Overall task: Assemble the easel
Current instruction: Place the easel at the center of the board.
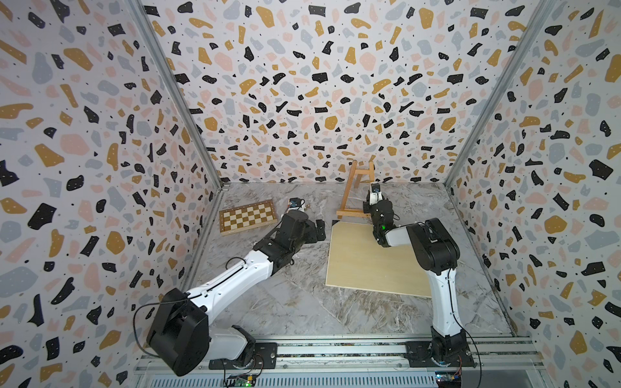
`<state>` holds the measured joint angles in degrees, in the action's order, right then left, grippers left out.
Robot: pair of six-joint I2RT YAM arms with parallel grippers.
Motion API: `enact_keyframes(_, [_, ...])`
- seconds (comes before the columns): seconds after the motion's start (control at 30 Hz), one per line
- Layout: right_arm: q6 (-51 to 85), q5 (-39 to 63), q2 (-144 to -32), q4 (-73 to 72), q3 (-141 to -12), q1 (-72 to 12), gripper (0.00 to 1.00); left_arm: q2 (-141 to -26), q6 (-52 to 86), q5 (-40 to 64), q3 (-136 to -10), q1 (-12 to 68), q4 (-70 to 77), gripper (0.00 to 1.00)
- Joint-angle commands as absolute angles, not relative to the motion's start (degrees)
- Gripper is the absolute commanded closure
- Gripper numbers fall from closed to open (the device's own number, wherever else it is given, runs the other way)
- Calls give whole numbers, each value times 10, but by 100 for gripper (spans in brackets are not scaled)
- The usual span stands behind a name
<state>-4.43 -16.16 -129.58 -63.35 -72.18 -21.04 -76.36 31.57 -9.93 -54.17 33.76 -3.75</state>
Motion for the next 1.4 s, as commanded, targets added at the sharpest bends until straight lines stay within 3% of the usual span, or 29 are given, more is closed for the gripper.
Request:
enact_keyframes(0.0, [-48, -158, -1285, -614, -730, -214, 73, -764, 324, -95, -563, 333, -24, 1])
enact_keyframes(0.23, [-35, -156, -1260, -629, -705, -216, 65, -762, 330, -89, -566, 330, -27, 1])
enact_keyframes(0.53, [-2, -151, -1227, -590, -695, -215, 63, -758, 336, -83, -568, 329, -26, 1])
enact_keyframes(0.8, [47, -145, -1111, -560, -611, -211, 50, -756, 335, -71, -577, 329, -53, 1])
enact_keyframes(0.9, [103, -164, -1028, -481, -577, -206, 46, -764, 331, -51, -585, 329, -80, 1])
enact_keyframes(1.17, [289, -174, -861, -21, -567, -132, 37, -835, 378, 61, -632, 328, -156, 1])
enact_keyframes(1.23, [307, -103, -835, 45, -553, -80, 28, -862, 395, 95, -640, 331, -151, 1])
enact_keyframes(1.37, [333, 31, -800, 130, -517, 52, 21, -917, 412, 133, -657, 338, -144, 1])
